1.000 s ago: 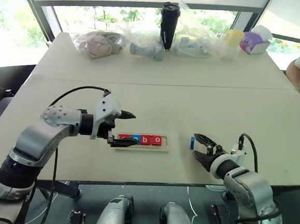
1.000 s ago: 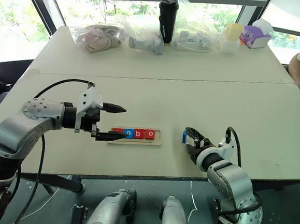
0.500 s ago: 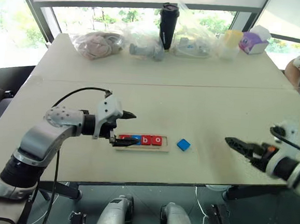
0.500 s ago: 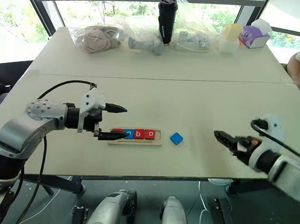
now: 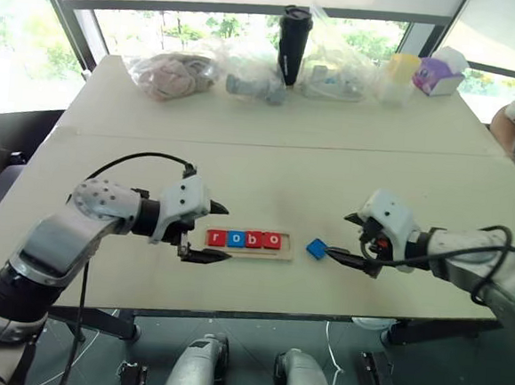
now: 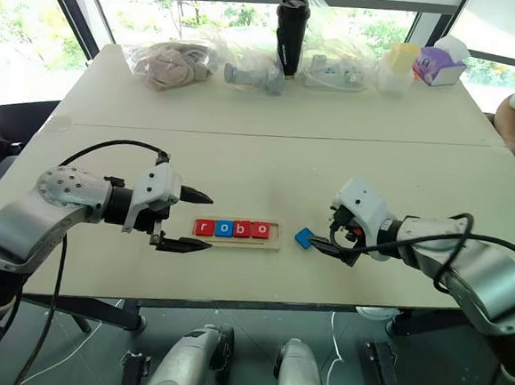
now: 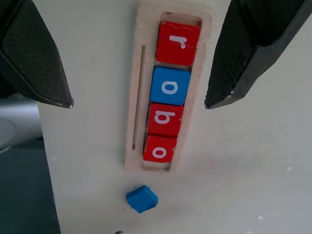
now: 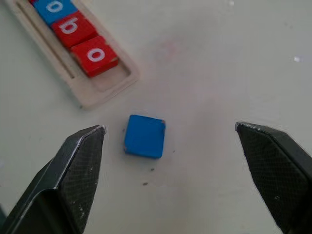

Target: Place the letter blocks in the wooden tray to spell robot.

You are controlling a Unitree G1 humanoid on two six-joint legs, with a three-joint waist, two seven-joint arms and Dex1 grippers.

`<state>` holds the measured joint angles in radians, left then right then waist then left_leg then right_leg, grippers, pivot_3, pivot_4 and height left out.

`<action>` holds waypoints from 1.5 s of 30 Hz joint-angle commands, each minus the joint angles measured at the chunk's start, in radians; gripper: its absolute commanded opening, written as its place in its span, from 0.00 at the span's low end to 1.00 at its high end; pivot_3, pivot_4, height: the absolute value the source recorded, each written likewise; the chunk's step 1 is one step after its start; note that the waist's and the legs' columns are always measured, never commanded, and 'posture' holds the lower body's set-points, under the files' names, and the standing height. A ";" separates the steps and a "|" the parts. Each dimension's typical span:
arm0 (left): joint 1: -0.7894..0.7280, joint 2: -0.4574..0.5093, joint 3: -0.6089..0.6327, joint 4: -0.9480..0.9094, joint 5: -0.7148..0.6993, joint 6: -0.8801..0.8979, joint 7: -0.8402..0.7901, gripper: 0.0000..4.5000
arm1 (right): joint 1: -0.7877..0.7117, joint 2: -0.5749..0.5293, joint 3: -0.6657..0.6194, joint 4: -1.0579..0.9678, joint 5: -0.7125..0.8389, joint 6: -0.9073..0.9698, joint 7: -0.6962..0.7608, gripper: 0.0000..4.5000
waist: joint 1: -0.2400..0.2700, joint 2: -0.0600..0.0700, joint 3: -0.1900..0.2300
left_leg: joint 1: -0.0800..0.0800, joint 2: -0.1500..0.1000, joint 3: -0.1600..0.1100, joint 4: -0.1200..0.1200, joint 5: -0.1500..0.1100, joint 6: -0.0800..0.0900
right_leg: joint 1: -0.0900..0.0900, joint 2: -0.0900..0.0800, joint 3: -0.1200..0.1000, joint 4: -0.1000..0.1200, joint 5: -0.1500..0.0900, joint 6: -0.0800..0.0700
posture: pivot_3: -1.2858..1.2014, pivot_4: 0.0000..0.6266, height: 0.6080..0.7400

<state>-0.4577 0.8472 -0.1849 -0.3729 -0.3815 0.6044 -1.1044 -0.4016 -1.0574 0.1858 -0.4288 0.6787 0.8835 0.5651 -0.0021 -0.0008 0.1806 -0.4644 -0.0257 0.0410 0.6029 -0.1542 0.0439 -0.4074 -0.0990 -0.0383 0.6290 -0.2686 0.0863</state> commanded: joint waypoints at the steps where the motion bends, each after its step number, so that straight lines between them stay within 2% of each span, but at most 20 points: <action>1: 0.001 -0.006 0.012 -0.041 0.000 0.003 0.020 1.00 | -0.116 0.068 0.040 -0.009 -0.004 0.176 -0.018 0.98 | 0.003 0.000 0.000 | -0.001 0.000 0.000 0.000 0.000 0.000 | 0.000 0.000 0.000 0.000 0.000 0.000 | 0.52 0.24 1.00; 5: 0.018 -0.019 0.008 -0.066 0.002 0.013 0.048 1.00 | -0.211 0.134 0.108 -0.018 -0.027 0.331 -0.028 0.98 | 0.008 0.000 0.000 | -0.004 0.000 0.000 0.000 0.000 0.000 | -0.003 0.000 0.000 0.000 0.000 0.000 | 0.52 0.24 1.00; 9: 0.029 -0.039 0.004 -0.080 0.001 0.021 0.072 1.00 | -0.244 0.147 0.148 -0.018 -0.045 0.391 0.006 0.98 | 0.014 0.000 0.000 | -0.007 0.000 0.001 0.000 0.000 0.000 | -0.006 0.000 0.000 0.001 0.001 0.001 | 0.52 0.24 1.00; 22: 0.069 -0.111 -0.010 -0.107 0.024 0.016 0.162 1.00 | -0.311 0.189 0.247 0.095 -0.140 0.465 0.070 0.98 | 0.012 0.000 0.000 | -0.009 0.000 0.001 0.005 -0.001 0.001 | -0.006 0.000 0.000 0.001 0.004 0.002 | 0.52 0.24 1.00; 30: 0.093 -0.163 -0.034 -0.113 0.040 0.010 0.212 1.00 | -0.329 0.225 0.254 0.177 -0.171 0.511 0.079 0.98 | 0.012 0.000 -0.001 | -0.008 0.001 0.001 0.007 -0.001 0.001 | -0.005 0.000 0.000 0.002 0.005 0.002 | 0.52 0.24 1.00; 33: 0.096 -0.177 -0.042 -0.114 0.045 0.009 0.222 1.00 | -0.329 0.241 0.262 0.188 -0.183 0.518 0.076 0.78 | 0.012 0.000 -0.001 | -0.006 0.001 0.001 0.008 -0.001 0.001 | -0.005 0.000 0.000 0.001 0.005 0.002 | 0.52 0.24 1.00; 37: 0.100 -0.185 -0.039 -0.107 0.051 0.003 0.226 1.00 | -0.317 0.276 0.244 0.200 -0.225 0.521 0.034 0.32 | 0.011 0.000 -0.002 | -0.006 0.001 0.001 0.007 -0.001 0.002 | -0.006 0.000 0.000 0.001 0.005 0.002 | 0.52 0.24 1.00; 38: 0.100 -0.183 -0.037 -0.106 0.051 0.002 0.224 1.00 | -0.315 0.282 0.232 0.202 -0.229 0.525 0.029 0.26 | 0.011 0.000 -0.002 | -0.006 0.001 0.001 0.007 -0.001 0.002 | -0.006 0.000 0.000 0.001 0.005 0.002 | 0.52 0.24 1.00; 42: 0.101 -0.144 -0.014 -0.106 0.036 0.002 0.185 1.00 | -0.298 0.293 0.174 0.173 -0.239 0.498 0.020 0.26 | 0.006 0.000 -0.002 | -0.006 0.001 0.001 0.007 -0.001 0.002 | -0.005 0.000 0.000 0.002 0.006 0.002 | 0.52 0.24 1.00; 45: 0.092 -0.115 0.015 -0.092 0.016 -0.004 0.153 1.00 | -0.270 0.358 0.031 0.138 -0.210 0.366 0.023 0.26 | 0.006 0.000 -0.002 | -0.006 0.001 0.002 0.007 -0.001 0.002 | -0.005 0.000 0.000 0.002 0.006 0.002 | 0.52 0.24 1.00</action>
<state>-0.3564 0.7246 -0.2079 -0.4513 -0.3483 0.6201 -0.9349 -0.6616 -0.7113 0.2865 -0.2495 0.4560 1.3106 0.5902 0.0036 -0.0007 0.1786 -0.4719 -0.0245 0.0433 0.6100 -0.1556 0.0455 -0.4126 -0.0987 -0.0384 0.6309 -0.2629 0.0885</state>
